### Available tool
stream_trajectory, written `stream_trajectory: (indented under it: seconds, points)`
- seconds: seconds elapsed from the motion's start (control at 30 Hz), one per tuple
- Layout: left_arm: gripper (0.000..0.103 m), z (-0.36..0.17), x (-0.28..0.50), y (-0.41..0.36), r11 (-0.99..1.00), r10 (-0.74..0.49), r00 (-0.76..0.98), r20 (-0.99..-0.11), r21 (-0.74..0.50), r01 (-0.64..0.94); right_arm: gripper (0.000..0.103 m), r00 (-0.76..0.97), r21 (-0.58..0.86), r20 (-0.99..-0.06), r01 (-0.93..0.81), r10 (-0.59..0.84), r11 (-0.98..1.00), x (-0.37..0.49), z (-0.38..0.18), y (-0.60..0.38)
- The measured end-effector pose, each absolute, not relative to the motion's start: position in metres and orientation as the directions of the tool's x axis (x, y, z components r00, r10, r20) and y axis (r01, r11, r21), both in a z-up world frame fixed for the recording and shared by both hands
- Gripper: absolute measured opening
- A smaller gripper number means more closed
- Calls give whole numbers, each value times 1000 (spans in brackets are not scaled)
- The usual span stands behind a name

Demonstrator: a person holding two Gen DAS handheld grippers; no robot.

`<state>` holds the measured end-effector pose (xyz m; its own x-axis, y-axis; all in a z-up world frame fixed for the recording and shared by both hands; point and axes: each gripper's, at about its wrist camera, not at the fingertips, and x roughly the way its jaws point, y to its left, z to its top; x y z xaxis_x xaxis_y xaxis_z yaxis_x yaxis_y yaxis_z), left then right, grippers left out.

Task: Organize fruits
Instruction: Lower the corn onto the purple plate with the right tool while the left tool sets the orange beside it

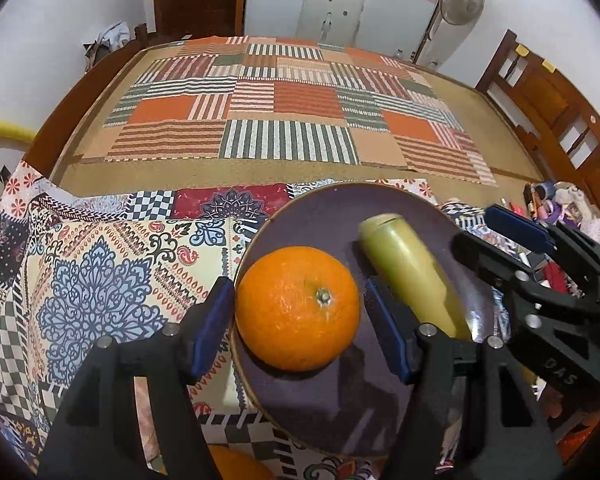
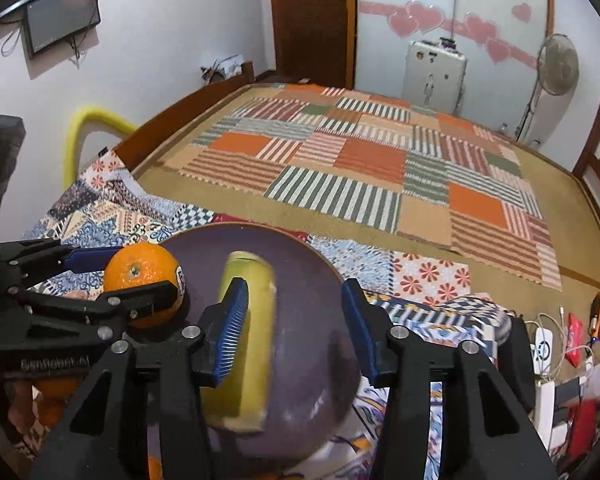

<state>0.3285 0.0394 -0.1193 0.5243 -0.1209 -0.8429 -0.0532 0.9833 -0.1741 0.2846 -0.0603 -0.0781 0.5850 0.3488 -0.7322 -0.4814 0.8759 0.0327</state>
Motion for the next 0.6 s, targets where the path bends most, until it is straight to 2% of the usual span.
stream_trajectory:
  seconds: [0.13, 0.47, 0.6]
  points:
    - [67, -105, 315, 43, 978, -138, 552, -822, -202, -56, 46, 623, 8, -704, -473, 341, 881, 269, -65, -67]
    - [67, -48, 251, 28, 992, -90, 691, -717, -125, -1, 47, 702, -19, -621, -459, 350, 888, 216, -33, -81]
    - [67, -31, 216, 28, 996, -75, 736, -673, -93, 17, 55, 721, -25, -594, -459, 356, 888, 196, -25, -84]
